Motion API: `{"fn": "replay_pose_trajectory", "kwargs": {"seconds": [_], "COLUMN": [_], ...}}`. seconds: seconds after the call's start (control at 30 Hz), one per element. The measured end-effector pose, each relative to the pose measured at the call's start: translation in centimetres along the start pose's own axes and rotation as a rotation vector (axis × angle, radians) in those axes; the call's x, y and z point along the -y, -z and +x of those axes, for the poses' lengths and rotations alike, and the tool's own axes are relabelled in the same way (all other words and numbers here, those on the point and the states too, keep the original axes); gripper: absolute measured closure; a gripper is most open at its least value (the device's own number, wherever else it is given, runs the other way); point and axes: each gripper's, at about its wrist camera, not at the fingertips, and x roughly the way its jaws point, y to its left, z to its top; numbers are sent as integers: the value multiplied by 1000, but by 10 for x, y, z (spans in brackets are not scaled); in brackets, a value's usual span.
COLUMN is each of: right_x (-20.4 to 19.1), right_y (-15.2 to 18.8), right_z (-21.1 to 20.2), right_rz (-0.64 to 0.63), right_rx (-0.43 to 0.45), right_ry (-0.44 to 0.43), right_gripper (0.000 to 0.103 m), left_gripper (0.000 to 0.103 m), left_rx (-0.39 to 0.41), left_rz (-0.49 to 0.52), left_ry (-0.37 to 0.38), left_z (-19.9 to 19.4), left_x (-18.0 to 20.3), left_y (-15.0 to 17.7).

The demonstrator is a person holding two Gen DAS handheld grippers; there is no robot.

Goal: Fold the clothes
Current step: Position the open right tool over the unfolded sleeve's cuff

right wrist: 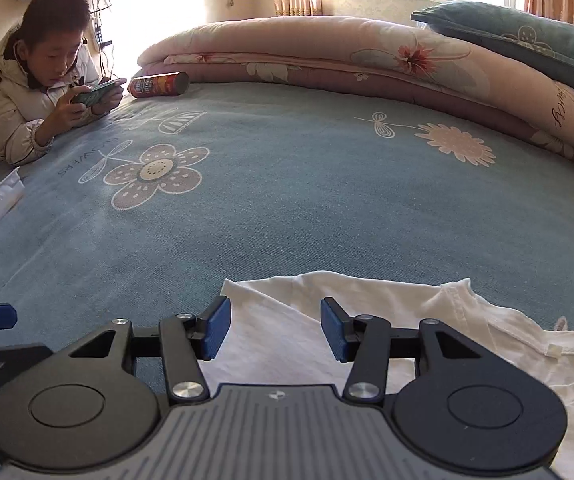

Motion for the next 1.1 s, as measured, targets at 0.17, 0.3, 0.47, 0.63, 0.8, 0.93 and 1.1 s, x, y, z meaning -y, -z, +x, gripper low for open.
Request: {"fn": "replay_pose_trajectory", "kwargs": {"seconds": [0.17, 0.3, 0.47, 0.63, 0.8, 0.93, 1.1], "right_x": [67, 132, 190, 200, 222, 236, 244], "right_y": [28, 58, 89, 104, 114, 118, 133], "right_z": [-71, -102, -105, -83, -91, -125, -171], "right_rz": [105, 294, 565, 615, 585, 617, 622], "right_rx": [-30, -10, 41, 15, 55, 103, 134], "right_ry": [-25, -5, -103, -133, 69, 99, 129], "right_gripper": [35, 33, 32, 31, 31, 29, 26], "left_gripper": [13, 13, 13, 13, 12, 11, 10], "left_rx": [-24, 3, 13, -107, -121, -116, -103], "left_rz": [117, 249, 336, 360, 344, 369, 412], "left_ry": [73, 221, 346, 260, 267, 274, 360], "left_z": [8, 14, 29, 52, 51, 43, 33], "left_x": [43, 84, 116, 119, 113, 119, 136], "left_y": [11, 30, 52, 60, 59, 60, 63]}}
